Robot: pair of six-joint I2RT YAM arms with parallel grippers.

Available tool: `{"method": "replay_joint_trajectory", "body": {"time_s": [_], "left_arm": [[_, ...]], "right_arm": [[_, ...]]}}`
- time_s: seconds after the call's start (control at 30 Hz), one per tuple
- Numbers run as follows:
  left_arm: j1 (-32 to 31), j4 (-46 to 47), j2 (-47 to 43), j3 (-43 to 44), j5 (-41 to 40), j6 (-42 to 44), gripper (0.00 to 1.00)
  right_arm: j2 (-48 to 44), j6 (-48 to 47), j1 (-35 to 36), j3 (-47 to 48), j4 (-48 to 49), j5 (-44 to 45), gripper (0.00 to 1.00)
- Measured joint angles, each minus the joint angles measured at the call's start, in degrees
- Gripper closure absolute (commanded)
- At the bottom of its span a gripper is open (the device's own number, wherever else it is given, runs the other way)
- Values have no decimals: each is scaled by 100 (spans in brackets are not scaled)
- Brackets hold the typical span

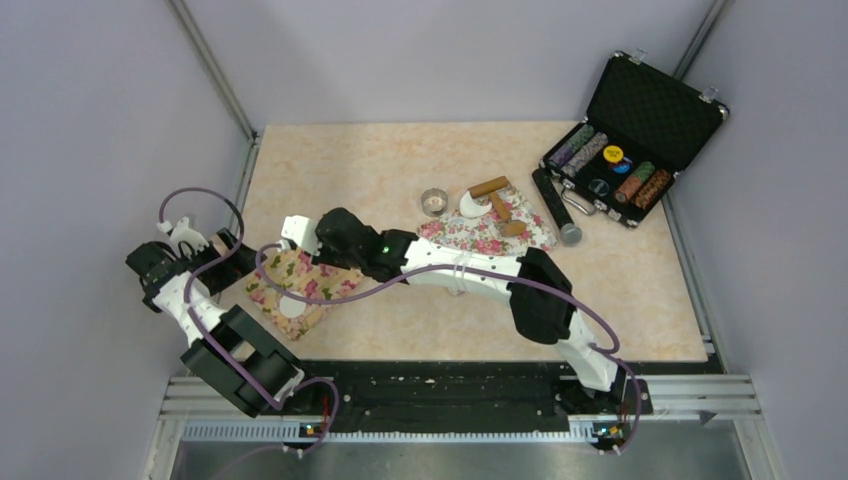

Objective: Roll out the dumpling wrappers from the dough

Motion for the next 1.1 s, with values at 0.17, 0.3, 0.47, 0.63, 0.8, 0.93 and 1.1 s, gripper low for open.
{"method": "replay_joint_trajectory", "body": {"time_s": [0.17,0.3,0.47,0.63,0.8,0.93,1.1], "left_arm": [[0,2,0,0,0,0,2],[0,2,0,0,4,0,2],[0,2,0,0,17,0,2],[0,0,0,-2,17,0,2],[0,2,0,-11,20,0,2],[0,2,0,-13,37,0,2],[0,2,0,-13,42,0,2]], "right_arm": [[-15,90,0,0,-31,-114,100],[-63,210,-2,0,-87,-269,100],[-105,321,0,0,-157,-472,100],[-122,365,0,2,-201,-573,100],[-133,387,0,2,-219,-693,100],[-133,415,0,57,-264,-640,100],[-133,422,4,271,-518,-551,100]]}}
